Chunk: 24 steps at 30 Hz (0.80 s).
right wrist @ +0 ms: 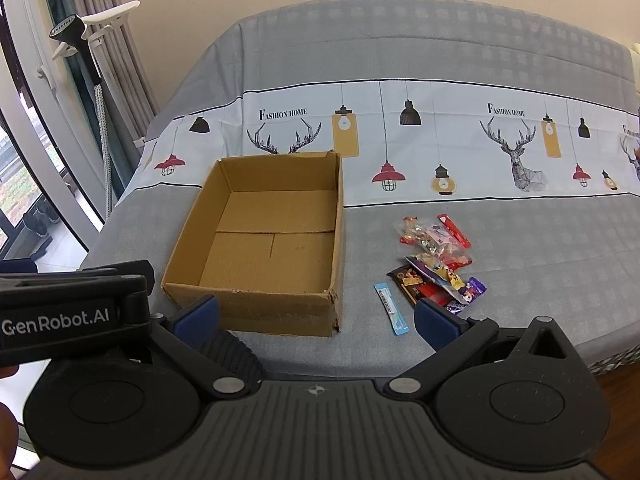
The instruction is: Organize snacks
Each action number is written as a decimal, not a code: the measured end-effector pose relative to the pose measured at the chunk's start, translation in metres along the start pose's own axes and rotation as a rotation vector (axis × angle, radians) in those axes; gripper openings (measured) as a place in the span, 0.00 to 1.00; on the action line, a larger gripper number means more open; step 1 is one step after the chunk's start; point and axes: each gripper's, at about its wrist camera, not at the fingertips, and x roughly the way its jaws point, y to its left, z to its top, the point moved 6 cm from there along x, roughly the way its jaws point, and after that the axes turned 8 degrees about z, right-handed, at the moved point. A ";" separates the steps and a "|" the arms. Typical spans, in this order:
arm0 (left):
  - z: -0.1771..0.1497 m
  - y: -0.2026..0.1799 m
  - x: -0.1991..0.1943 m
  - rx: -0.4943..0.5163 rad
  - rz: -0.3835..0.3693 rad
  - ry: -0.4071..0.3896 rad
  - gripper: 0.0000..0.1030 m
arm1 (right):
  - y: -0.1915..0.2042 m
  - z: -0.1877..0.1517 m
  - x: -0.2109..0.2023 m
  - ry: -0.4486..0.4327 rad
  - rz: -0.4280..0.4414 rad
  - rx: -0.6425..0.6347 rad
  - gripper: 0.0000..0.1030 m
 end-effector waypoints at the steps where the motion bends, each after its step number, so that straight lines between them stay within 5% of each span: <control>1: 0.001 0.000 0.001 0.000 -0.003 0.002 1.00 | -0.001 0.000 0.000 0.001 -0.001 0.001 1.00; 17: -0.012 -0.003 0.038 -0.004 -0.042 0.041 1.00 | -0.003 -0.011 0.028 0.037 -0.024 -0.009 1.00; 24: -0.032 -0.059 0.092 0.074 -0.107 0.080 1.00 | -0.042 -0.031 0.070 0.045 0.016 0.010 1.00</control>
